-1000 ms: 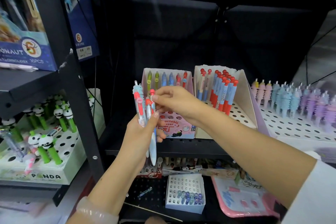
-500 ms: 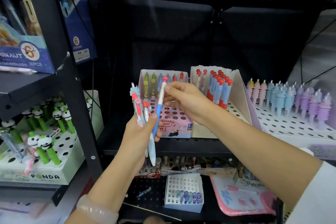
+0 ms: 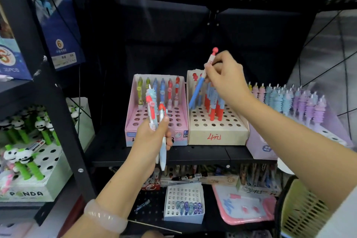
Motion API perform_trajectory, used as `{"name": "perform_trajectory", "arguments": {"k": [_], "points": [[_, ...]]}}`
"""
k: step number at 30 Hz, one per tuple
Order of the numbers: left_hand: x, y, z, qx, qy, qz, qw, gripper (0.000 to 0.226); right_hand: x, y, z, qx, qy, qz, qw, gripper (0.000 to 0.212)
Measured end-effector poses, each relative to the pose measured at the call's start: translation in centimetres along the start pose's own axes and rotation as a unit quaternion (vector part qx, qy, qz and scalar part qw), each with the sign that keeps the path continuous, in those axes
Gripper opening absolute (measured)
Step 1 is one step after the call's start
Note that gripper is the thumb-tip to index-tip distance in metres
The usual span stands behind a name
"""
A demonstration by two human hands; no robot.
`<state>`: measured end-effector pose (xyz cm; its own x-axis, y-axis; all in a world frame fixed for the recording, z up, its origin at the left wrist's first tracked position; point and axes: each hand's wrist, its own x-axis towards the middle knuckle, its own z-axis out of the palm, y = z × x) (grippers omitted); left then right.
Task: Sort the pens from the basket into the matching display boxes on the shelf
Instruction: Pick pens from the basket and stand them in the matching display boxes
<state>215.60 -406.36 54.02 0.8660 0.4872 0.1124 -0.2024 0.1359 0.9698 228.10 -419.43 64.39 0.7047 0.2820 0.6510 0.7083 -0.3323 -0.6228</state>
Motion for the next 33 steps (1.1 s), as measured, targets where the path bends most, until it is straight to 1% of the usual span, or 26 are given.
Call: {"name": "perform_trajectory", "arguments": {"k": [2,7,10,16,19,23,26,28,30,32,33], "points": [[0.2,-0.1,0.7,-0.002,-0.001,-0.007,1.000,0.011,1.0,0.5,-0.3,-0.067,-0.007,-0.025,0.997,0.010],[0.5,-0.2,1.0,-0.002,-0.001,-0.016,1.000,0.010,2.8,1.8,0.3,-0.148,-0.104,-0.011,0.983,0.011],[0.7,0.0,0.7,-0.012,-0.007,-0.016,1.000,0.011,3.1,2.5,0.7,-0.201,-0.119,0.002,0.972,0.013],[0.8,0.1,1.0,-0.027,-0.019,-0.015,0.999,0.009,4.3,3.0,1.0,-0.271,-0.129,0.013,0.954,0.015],[0.9,0.1,1.0,-0.025,-0.021,-0.014,0.999,0.009,4.4,3.2,1.1,-0.276,-0.120,0.022,0.953,0.015],[1.1,-0.1,1.0,-0.023,-0.019,-0.015,0.999,0.009,3.8,3.1,1.2,-0.250,-0.095,0.035,0.963,0.013],[1.1,-0.1,1.1,-0.025,-0.020,-0.016,0.999,0.009,3.5,2.9,1.3,-0.260,-0.081,0.018,0.962,0.010],[1.0,-0.1,1.1,-0.024,-0.020,-0.014,0.999,0.009,3.4,3.0,1.4,-0.253,-0.085,0.022,0.964,0.011],[1.0,-0.2,1.1,-0.018,-0.019,-0.012,1.000,0.010,3.6,3.1,1.3,-0.233,-0.099,0.047,0.966,0.014],[1.0,-0.2,1.1,-0.014,-0.017,-0.010,1.000,0.011,3.8,3.1,1.3,-0.236,-0.110,0.061,0.964,0.014],[1.0,-0.2,1.1,-0.015,-0.015,-0.011,1.000,0.011,3.9,3.1,1.3,-0.239,-0.107,0.059,0.963,0.017]]}}
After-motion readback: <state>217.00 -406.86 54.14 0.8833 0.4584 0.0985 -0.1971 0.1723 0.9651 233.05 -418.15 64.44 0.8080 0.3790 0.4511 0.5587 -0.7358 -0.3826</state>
